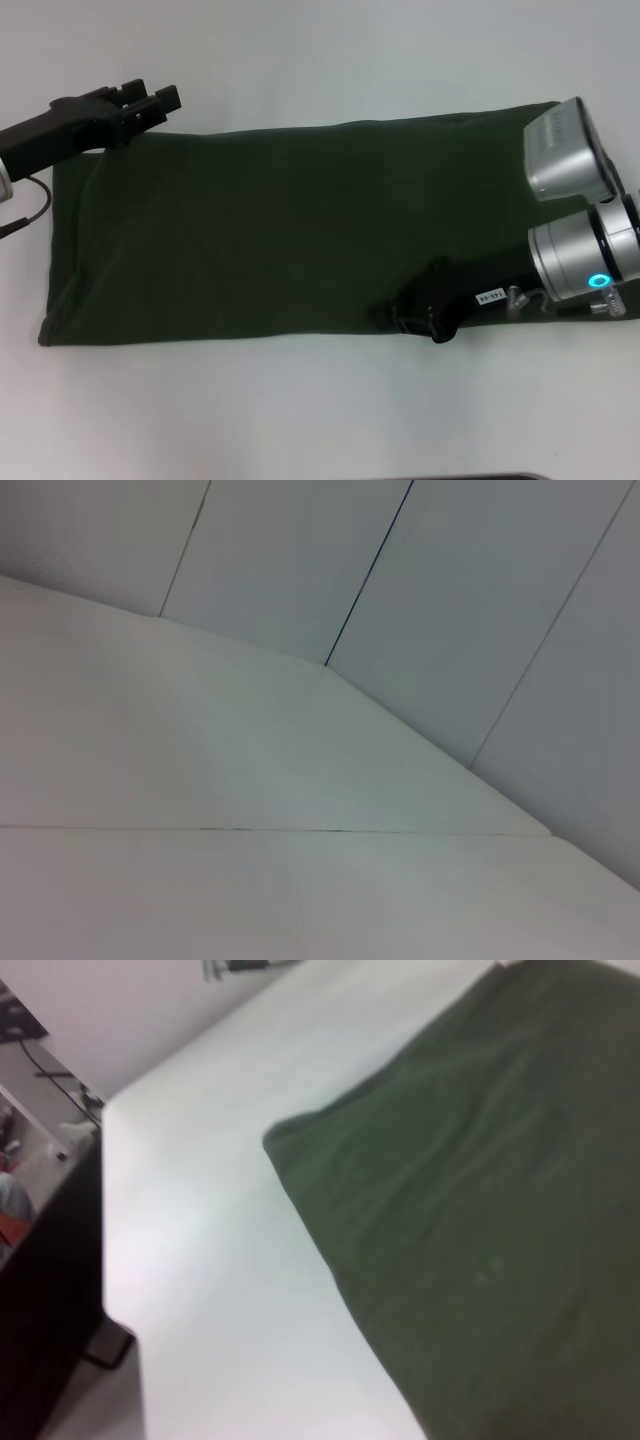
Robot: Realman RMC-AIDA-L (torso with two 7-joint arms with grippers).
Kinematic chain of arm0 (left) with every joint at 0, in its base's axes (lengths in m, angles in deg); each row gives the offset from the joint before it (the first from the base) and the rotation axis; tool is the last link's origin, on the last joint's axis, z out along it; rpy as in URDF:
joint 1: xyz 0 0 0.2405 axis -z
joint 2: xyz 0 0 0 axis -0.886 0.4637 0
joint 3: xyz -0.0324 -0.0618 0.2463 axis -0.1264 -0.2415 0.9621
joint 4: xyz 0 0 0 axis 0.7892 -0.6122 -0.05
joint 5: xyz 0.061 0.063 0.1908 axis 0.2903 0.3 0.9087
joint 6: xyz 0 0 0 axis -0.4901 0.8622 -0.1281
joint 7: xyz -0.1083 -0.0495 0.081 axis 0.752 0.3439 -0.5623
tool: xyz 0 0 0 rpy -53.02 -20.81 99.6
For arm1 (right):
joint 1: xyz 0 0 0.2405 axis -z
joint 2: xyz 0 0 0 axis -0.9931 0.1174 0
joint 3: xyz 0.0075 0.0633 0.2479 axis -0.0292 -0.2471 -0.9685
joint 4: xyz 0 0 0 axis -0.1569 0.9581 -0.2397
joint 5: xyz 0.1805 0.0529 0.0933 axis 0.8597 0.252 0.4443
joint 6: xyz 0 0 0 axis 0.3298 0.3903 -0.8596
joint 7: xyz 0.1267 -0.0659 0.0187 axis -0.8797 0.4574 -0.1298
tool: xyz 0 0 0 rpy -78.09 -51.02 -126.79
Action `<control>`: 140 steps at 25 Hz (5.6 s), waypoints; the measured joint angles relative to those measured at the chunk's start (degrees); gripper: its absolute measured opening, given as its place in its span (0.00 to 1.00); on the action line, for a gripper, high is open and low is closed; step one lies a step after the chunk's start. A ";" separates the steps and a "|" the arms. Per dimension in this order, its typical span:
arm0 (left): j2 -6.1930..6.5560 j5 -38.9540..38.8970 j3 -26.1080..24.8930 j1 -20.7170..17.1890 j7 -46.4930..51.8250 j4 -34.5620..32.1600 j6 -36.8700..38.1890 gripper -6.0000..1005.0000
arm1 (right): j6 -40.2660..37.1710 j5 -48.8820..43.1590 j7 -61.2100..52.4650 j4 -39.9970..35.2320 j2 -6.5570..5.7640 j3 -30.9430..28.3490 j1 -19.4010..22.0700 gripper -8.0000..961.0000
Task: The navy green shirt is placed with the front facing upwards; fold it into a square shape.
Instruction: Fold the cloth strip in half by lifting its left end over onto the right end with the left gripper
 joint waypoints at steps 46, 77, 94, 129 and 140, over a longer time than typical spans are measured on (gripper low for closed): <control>-0.09 0.00 0.00 0.95 -0.27 0.69 -1.55 0.58 | 5.77 2.69 -6.87 -1.03 0.25 10.22 -4.93 0.04; -0.09 0.00 0.00 1.05 -0.73 1.63 -1.13 0.58 | -1.68 4.64 -5.78 -6.53 -4.56 1.17 11.56 0.03; -0.09 0.00 0.01 1.20 -0.79 1.63 -1.33 0.58 | -7.36 4.12 -2.51 -8.94 -5.59 -6.39 15.66 0.03; 0.19 5.73 11.89 -6.00 -4.93 -7.40 12.89 0.56 | -18.35 0.57 0.72 -9.25 -6.48 -32.91 9.24 0.03; 0.03 7.34 12.58 -6.89 -9.72 -6.14 19.10 0.52 | -18.49 1.77 0.72 -9.25 -6.27 -33.76 9.31 0.03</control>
